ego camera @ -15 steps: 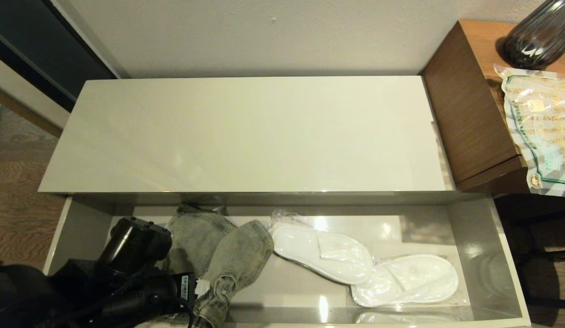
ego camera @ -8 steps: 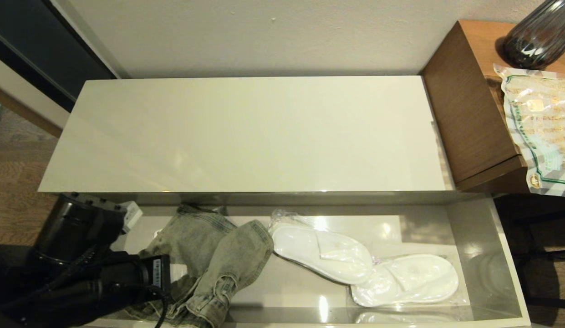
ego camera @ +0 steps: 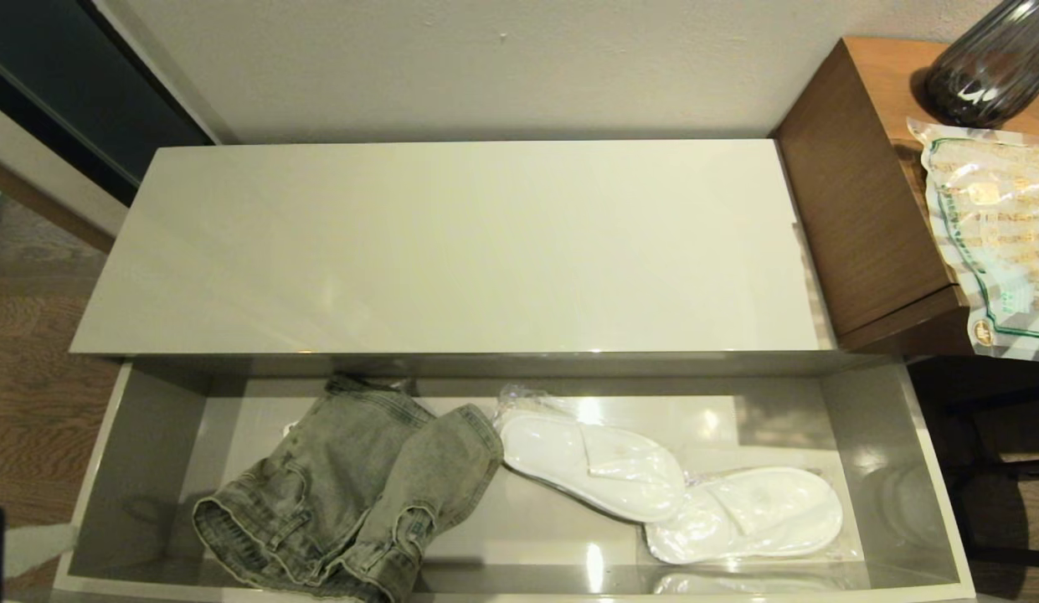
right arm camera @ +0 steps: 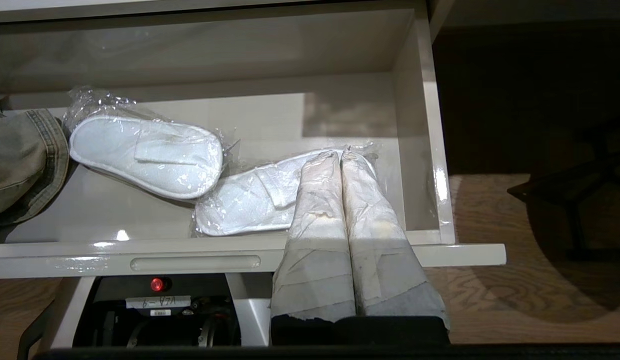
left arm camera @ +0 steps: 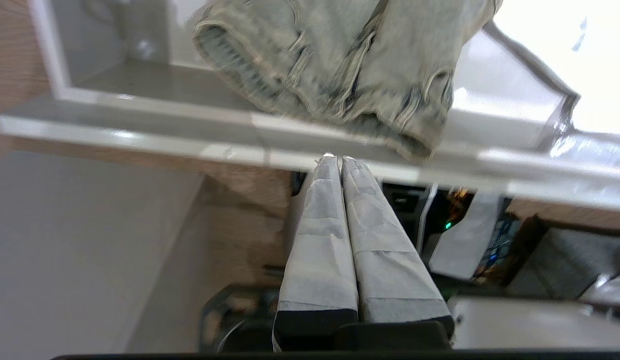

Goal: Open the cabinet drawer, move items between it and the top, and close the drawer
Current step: Put the shorts in the drawer

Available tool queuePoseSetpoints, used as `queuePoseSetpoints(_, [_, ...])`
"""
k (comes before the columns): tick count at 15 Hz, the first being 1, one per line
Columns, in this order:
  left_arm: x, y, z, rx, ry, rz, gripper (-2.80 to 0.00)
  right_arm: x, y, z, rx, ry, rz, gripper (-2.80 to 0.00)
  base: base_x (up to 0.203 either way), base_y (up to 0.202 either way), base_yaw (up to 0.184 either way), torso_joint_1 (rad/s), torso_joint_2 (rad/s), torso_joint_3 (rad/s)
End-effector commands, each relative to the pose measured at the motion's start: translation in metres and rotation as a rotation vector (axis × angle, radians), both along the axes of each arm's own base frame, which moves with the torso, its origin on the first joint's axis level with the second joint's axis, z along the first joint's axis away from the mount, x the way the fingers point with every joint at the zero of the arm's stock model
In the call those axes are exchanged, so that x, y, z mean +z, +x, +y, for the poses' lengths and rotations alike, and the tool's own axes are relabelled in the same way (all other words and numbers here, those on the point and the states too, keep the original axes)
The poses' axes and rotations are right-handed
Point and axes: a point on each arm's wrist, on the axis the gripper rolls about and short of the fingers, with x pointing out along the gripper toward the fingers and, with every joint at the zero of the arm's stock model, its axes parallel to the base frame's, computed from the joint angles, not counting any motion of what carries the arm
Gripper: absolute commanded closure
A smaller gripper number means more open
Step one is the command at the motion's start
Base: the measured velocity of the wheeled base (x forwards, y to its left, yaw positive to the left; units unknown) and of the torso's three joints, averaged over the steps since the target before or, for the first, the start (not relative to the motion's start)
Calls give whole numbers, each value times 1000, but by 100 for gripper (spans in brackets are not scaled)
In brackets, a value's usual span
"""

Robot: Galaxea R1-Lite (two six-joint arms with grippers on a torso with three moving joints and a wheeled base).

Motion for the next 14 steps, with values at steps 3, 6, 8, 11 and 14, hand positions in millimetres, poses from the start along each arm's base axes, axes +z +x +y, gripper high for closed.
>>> queuePoseSetpoints(3, [2,-94,26,-10,-31,-200,0,0,0,0,0,0,3,0,0,0,0,0,0,0])
queuePoseSetpoints(6, [-12,-127,28,-34,-17,-243,0,0,0,0,0,0,3,0,0,0,0,0,0,0])
queuePoseSetpoints(8, [-17,-132,27,-50,-2,-224,0,0,0,0,0,0,3,0,0,0,0,0,0,0])
queuePoseSetpoints(11, [-52,-162,13,-54,64,-222,0,0,0,0,-1,0,3,0,0,0,0,0,0,0])
queuePoseSetpoints(14, [-78,-167,10,-36,84,-172,0,0,0,0,-1,2,3,0,0,0,0,0,0,0])
